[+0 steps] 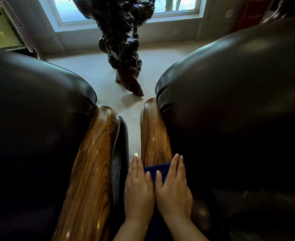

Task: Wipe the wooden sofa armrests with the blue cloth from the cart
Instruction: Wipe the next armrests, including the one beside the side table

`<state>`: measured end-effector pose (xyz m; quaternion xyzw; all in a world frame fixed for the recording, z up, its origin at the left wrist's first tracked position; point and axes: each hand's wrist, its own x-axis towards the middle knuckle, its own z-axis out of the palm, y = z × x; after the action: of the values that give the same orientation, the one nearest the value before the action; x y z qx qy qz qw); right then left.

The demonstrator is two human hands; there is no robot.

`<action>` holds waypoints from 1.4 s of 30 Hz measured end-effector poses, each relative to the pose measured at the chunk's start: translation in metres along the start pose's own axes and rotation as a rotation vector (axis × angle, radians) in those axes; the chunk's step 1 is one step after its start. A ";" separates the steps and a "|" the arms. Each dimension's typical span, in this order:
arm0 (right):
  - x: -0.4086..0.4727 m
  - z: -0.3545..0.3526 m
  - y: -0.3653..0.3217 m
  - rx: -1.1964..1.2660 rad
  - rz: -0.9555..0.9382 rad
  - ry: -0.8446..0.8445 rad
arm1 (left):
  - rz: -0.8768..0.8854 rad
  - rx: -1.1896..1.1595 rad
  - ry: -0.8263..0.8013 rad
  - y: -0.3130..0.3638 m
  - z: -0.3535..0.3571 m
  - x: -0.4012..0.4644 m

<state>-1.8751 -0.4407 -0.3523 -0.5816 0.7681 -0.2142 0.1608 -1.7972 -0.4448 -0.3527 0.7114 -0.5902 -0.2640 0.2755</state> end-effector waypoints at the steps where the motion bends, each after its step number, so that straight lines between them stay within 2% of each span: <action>1: 0.005 -0.001 -0.003 -0.007 -0.006 -0.003 | -0.006 -0.006 0.005 0.000 0.000 0.005; 7: 0.037 -0.002 -0.016 -0.043 0.056 0.012 | -0.075 0.119 -0.030 0.006 -0.001 0.043; 10: 0.041 -0.011 -0.021 -0.083 0.058 0.046 | -0.004 0.180 -0.106 0.010 -0.016 0.052; 14: 0.034 -0.038 0.002 -0.105 -0.188 0.229 | 0.047 -0.081 0.154 -0.007 -0.054 0.024; 15: 0.032 -0.044 0.011 -0.094 -0.281 0.250 | 0.030 -0.088 0.154 -0.012 -0.063 0.016; 16: 0.031 -0.049 0.018 -0.072 -0.365 0.218 | 0.011 -0.074 0.096 -0.016 -0.068 0.009; 18: 0.029 -0.054 0.021 -0.042 -0.475 0.040 | -0.035 -0.069 -0.090 -0.016 -0.068 0.002; 19: 0.028 -0.054 0.020 -0.045 -0.492 -0.063 | -0.065 -0.070 -0.154 -0.013 -0.064 -0.001; 21: 0.023 -0.051 0.013 -0.047 -0.452 -0.179 | -0.124 -0.060 -0.170 -0.006 -0.057 -0.009; 25: 0.008 -0.053 0.002 -0.081 -0.406 -0.155 | -0.231 -0.039 -0.137 -0.009 -0.056 -0.026; 29: -0.011 -0.063 0.002 -0.125 -0.390 -0.197 | -0.297 0.009 -0.239 -0.013 -0.072 -0.038; 33: -0.027 -0.076 0.002 -0.176 -0.412 -0.335 | -0.263 0.050 -0.317 -0.003 -0.095 -0.049; 38: -0.030 -0.110 -0.014 -0.011 -0.266 -0.397 | -0.118 0.093 -0.303 0.024 -0.135 -0.055; 42: -0.029 -0.153 -0.033 0.093 -0.257 -0.476 | -0.044 0.085 -0.296 0.055 -0.180 -0.060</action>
<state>-1.9157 -0.3989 -0.2040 -0.7004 0.6178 -0.1251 0.3349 -1.7195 -0.3795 -0.1834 0.6887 -0.6192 -0.3465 0.1493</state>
